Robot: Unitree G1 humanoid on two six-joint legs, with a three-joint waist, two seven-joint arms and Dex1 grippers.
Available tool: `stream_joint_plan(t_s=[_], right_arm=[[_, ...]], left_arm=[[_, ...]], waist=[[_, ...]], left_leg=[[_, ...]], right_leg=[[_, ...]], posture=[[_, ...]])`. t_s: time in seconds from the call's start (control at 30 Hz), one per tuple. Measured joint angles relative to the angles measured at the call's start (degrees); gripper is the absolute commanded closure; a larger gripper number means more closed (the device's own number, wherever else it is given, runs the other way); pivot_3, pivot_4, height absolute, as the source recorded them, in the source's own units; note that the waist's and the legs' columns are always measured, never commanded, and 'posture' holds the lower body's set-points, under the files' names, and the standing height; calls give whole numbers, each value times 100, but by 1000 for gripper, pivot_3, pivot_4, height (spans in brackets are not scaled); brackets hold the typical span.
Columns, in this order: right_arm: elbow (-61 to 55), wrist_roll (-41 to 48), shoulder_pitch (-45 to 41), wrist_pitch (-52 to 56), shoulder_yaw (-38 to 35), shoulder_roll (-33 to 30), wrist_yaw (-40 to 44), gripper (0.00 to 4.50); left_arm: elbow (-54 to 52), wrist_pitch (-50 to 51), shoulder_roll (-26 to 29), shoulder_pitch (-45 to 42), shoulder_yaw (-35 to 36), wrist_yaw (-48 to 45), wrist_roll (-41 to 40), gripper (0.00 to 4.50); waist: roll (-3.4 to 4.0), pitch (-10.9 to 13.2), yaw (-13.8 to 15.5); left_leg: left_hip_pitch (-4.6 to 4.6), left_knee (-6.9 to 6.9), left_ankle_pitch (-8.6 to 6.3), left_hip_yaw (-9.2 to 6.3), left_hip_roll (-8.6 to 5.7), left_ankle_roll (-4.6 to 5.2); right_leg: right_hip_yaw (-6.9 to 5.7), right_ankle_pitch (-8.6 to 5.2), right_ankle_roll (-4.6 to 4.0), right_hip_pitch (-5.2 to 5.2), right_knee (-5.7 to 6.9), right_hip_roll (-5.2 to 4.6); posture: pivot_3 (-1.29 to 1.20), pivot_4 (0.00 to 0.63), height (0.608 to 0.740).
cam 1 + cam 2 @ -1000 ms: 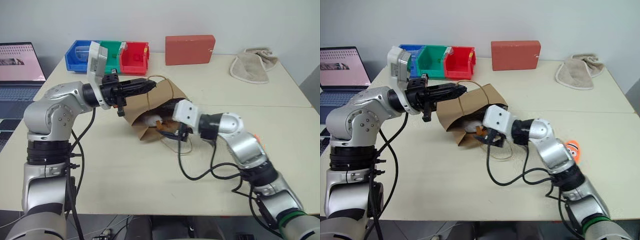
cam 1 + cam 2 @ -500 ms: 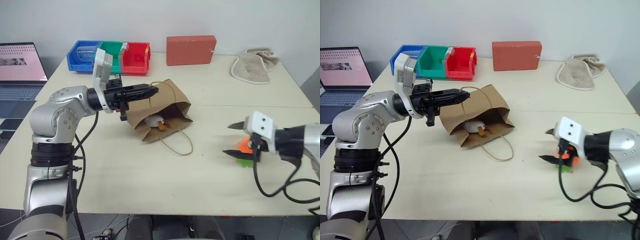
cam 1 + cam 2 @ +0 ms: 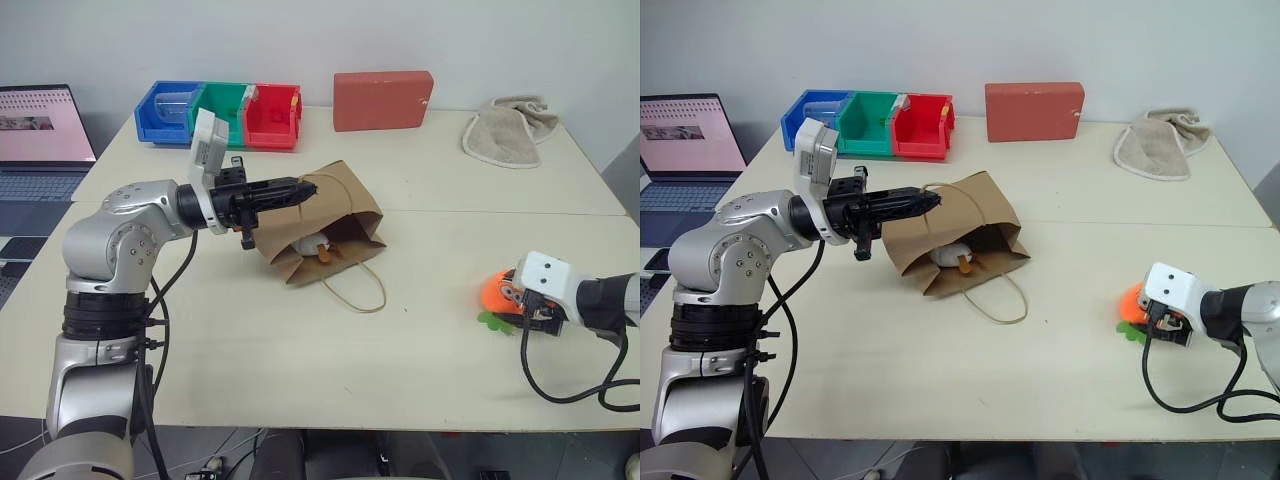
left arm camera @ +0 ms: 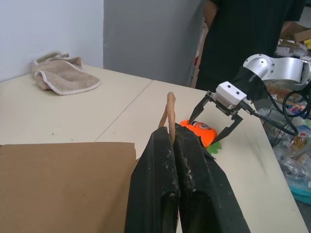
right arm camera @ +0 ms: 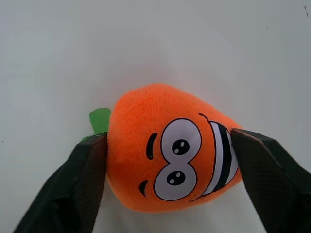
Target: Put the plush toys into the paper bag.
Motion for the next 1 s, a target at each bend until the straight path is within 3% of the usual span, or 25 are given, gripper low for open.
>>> stream_joint_plan(t_s=[0.2,0.3,0.47,0.7,0.87,1.0], right_arm=[[161,-112,-53,-240,76,11,-18,3758],[188,-166,-75,-323,82,18,-20,4479],[188,-70,-293,-327,121,134,54,4479],[-1221,1215,-1263,691,330,781,443,4479],[-1516,1610,-2249,1263,1019,1897,140,4479],[-1121,1349,-2666,1232,1580,2705,-284,4479]], left_arm=[[-31,7,0,30,0,68,-1,4500],[-31,9,0,30,0,75,-2,4500],[-22,11,31,29,4,73,-3,4500],[-1,31,84,-55,17,63,-39,4500],[47,52,130,-256,66,56,-74,4500],[50,70,155,-262,98,20,-78,4500]], waist=[[0,0,1],[0,0,1],[0,0,-18],[1,1,-44],[0,1,-46],[0,0,-32]], left_leg=[[0,13,0,-1,0,0],[1,20,0,-2,0,0],[3,33,0,-1,0,0],[3,33,0,-11,2,0],[1,34,0,-13,1,0],[-2,32,0,-14,0,0]], right_leg=[[0,2,3,6,0,0],[0,3,4,15,-1,0],[1,9,2,20,-2,0],[-6,14,6,22,-2,3],[-7,15,7,21,-2,3],[-8,14,6,17,-2,2]], posture=[[0,150,740],[0,150,740],[0,150,740],[0,150,740],[0,150,740],[0,150,740]])
